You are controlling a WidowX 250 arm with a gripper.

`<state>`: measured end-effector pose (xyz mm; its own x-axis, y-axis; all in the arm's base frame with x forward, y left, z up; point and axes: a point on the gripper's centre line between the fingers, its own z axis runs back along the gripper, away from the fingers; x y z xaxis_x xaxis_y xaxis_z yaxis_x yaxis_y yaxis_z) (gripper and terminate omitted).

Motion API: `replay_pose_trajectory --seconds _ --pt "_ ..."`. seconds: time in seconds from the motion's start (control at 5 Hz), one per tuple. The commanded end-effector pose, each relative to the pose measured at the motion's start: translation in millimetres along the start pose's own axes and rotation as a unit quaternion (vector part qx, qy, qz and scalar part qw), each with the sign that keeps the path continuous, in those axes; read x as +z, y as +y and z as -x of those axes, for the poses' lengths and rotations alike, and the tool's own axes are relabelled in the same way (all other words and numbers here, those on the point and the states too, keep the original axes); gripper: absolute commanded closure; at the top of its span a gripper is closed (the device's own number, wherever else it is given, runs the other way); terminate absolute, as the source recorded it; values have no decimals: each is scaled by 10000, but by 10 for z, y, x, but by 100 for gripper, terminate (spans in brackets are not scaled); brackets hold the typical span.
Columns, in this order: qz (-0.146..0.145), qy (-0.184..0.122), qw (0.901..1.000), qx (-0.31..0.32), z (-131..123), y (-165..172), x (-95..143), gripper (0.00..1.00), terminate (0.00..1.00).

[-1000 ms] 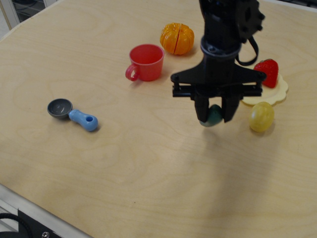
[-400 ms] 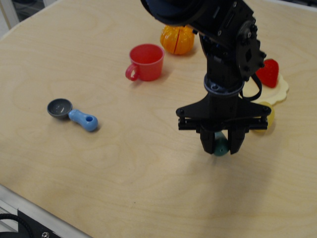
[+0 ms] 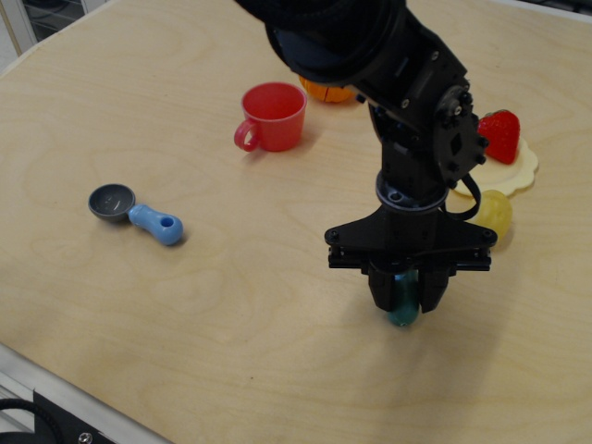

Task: Take cucumber out of cup

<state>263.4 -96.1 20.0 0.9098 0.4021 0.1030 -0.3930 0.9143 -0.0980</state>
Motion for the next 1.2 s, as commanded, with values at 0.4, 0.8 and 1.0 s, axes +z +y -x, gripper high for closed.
replay_pose_trajectory --seconds 0.4,0.8,1.0 --pt "223 -447 9986 188 -192 104 613 0 0" --pt "223 -447 9986 188 -192 104 613 0 0" --pt "223 -447 9986 188 -192 104 613 0 100"
